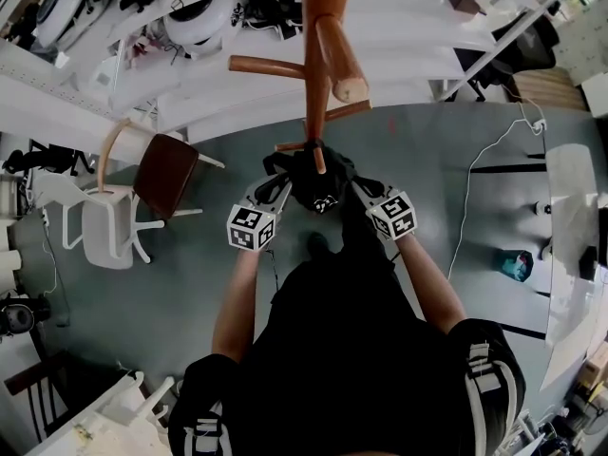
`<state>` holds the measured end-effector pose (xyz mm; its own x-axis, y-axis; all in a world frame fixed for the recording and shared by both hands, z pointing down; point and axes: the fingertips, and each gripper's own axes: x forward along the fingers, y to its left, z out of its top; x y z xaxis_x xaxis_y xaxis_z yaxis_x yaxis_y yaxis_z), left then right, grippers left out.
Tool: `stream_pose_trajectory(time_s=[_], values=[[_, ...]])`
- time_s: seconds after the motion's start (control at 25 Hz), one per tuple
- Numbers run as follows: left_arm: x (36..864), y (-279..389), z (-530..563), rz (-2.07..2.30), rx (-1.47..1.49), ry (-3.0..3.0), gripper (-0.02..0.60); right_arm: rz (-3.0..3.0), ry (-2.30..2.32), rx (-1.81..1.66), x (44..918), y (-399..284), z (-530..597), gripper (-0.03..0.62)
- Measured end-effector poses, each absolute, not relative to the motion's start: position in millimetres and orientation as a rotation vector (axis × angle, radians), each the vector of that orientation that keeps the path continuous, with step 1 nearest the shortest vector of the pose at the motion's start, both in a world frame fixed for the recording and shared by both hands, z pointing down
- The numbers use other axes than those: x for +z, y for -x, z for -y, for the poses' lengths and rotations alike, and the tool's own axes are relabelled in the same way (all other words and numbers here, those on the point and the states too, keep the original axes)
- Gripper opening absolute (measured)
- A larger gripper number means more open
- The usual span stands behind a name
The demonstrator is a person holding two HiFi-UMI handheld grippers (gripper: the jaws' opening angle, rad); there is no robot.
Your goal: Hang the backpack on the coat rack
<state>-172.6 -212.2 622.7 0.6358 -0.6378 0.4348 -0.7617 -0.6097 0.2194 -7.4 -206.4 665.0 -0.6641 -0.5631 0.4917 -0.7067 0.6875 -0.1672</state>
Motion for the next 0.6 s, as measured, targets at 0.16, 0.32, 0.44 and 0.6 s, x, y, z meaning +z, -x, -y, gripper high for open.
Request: stream_pose_trajectory(time_s=[0.16,0.32,0.44,0.6], values=[[616.7,176.1,194.9,1.102,0.413,-2.482,0.040,2.510,-1.005,0.496,655.6,9.1,190.9,0.017],[617.8,179.5,176.4,1.055,0.396,-2.473,0.025,2.501,-0.946,0.448,648.5,20.4,174.8,0.015],[616.7,183.4,160.4,1.062,0.408,-2.476,0.023,2.518,-0.908,0.407,642.4,30.3,162.6,0.015],[615.2,186.1,144.1,1.065,0.430,-2.489,0.023,2.520,-0.855,0.321,641.0,41.8,151.2,0.015]])
